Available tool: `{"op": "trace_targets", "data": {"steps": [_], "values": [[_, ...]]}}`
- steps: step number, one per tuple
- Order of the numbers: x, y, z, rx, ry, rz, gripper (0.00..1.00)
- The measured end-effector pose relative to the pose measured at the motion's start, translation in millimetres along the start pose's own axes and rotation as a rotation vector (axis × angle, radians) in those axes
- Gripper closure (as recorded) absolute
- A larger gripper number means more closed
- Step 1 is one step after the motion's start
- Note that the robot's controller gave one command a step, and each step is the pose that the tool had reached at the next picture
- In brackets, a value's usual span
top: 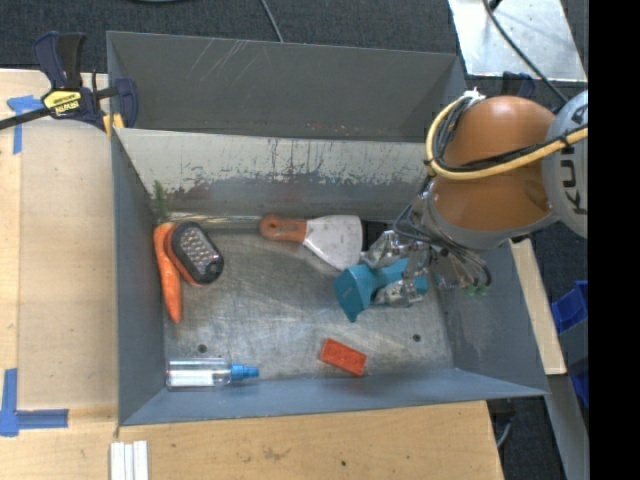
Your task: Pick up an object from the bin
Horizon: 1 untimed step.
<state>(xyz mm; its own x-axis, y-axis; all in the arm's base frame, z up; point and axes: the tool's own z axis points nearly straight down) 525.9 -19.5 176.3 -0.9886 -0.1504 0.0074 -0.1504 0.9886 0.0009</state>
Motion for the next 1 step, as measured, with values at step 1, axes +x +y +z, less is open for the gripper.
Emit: {"op": "trace_targets", "data": {"steps": [1], "values": [[0.3, -1.0, -124.3, 0.0, -0.004, 0.029, 1.0]]}}
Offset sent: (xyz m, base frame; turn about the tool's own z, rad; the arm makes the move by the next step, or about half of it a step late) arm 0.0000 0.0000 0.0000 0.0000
